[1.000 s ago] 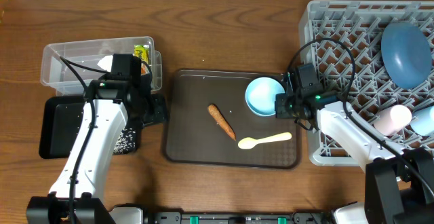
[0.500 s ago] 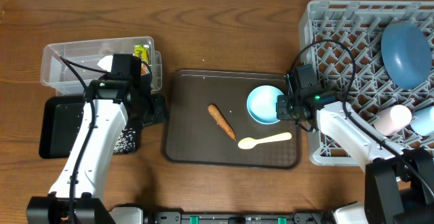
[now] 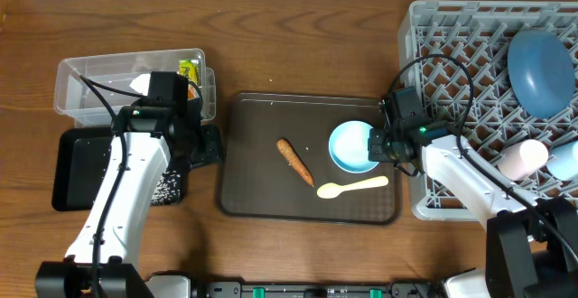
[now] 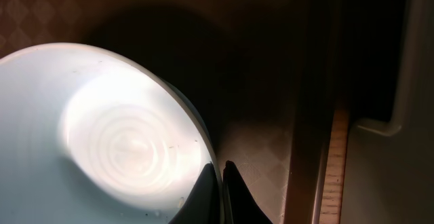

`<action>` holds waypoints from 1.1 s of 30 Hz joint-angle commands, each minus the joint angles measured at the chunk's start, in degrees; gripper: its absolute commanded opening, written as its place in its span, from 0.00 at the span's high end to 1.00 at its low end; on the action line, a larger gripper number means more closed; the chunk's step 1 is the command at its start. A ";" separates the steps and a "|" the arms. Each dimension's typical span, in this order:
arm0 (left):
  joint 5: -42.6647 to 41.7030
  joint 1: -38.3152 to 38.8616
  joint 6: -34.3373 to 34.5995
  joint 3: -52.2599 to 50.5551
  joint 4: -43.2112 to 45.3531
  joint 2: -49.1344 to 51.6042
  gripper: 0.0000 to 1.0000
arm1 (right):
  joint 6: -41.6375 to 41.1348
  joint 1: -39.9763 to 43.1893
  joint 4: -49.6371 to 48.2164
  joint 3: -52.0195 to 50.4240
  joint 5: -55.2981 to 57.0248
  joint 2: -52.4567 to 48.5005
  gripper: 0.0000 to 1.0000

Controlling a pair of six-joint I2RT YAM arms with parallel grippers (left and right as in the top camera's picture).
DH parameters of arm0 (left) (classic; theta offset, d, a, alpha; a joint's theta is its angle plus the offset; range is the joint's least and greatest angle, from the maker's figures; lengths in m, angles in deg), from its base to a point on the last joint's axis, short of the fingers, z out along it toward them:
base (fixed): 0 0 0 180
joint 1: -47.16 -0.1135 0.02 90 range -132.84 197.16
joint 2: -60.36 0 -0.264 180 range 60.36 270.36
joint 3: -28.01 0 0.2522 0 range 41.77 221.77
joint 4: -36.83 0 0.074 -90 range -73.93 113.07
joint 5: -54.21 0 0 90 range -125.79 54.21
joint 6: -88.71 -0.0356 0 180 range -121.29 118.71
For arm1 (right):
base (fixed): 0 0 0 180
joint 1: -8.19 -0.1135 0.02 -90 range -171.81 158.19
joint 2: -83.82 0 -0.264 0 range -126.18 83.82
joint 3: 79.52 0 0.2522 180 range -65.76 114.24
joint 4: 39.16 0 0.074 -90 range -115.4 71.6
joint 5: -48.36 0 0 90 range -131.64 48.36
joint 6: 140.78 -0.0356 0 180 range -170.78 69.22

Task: Sort waste into correct bins and load items into the dishwasher rack
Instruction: 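Lift the bowl with the right gripper and place it in the rack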

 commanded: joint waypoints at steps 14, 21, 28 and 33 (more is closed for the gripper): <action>0.55 -0.13 -0.13 1.01 -0.42 -0.37 0.48 | 4.46 0.46 0.72 9.11 7.15 7.65 0.99; 0.57 -0.13 -0.13 1.01 -0.39 -0.37 0.48 | 13.60 1.20 0.20 15.91 29.64 13.53 0.99; 0.55 -0.13 -0.13 1.01 -0.39 -0.37 0.48 | 19.02 4.42 -6.58 16.48 59.21 12.31 0.99; 0.55 -0.13 -0.13 1.01 -0.39 -0.37 0.48 | 24.50 8.87 -12.81 16.48 67.30 8.28 0.99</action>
